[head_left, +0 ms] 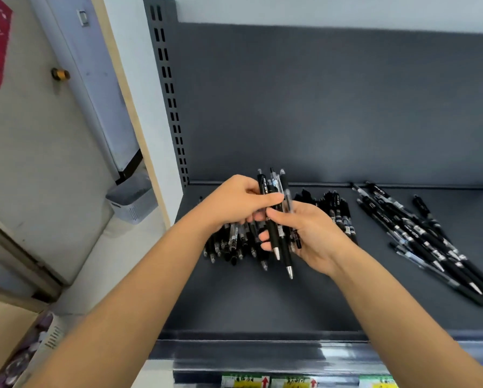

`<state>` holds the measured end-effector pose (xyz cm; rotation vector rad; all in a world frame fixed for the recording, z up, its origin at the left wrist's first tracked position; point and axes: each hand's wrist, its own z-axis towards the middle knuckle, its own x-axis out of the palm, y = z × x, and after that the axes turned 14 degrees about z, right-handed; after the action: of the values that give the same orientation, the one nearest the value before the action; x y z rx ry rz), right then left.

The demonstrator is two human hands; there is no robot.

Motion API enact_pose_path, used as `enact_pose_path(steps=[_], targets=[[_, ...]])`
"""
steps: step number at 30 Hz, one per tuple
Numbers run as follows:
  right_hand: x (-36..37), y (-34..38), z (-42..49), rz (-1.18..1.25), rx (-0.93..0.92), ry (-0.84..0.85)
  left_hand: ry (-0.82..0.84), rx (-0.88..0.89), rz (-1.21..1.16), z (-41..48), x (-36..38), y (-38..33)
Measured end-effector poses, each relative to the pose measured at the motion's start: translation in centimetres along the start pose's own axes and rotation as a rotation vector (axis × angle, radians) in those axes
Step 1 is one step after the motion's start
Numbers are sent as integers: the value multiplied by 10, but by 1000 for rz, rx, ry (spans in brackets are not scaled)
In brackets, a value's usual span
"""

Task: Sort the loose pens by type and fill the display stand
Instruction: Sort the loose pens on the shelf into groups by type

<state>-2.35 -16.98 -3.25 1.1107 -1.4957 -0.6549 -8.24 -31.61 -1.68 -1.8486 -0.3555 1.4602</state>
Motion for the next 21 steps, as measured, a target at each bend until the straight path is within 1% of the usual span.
enact_pose_path(steps=[3,5,7,9,12,14,16,19,21], targets=[[-14,7,-9,20,-22,-43,32,31,-84,11,13,-11],[-27,14,-14,-37,-61,-97,10,12,-128,19,23,-21],[-42,20,-16,-133,-131,-176,-30,-1,-171,29,32,-32],[-58,29,-18,-132,-178,-273,-47,-20,-191,41,40,-42],[-83,44,-21,-134,-215,-344,13,-53,-167,58,48,-54],[-98,51,-23,-147,-218,-350,41,-80,-118,69,55,-62],[-109,54,-23,-149,-197,-350,42,-113,-20,79,63,-69],[-120,54,-22,-108,-138,-320,12,-147,266,86,74,-74],[-122,55,-21,-60,-97,-287,-39,-145,402,86,80,-74]])
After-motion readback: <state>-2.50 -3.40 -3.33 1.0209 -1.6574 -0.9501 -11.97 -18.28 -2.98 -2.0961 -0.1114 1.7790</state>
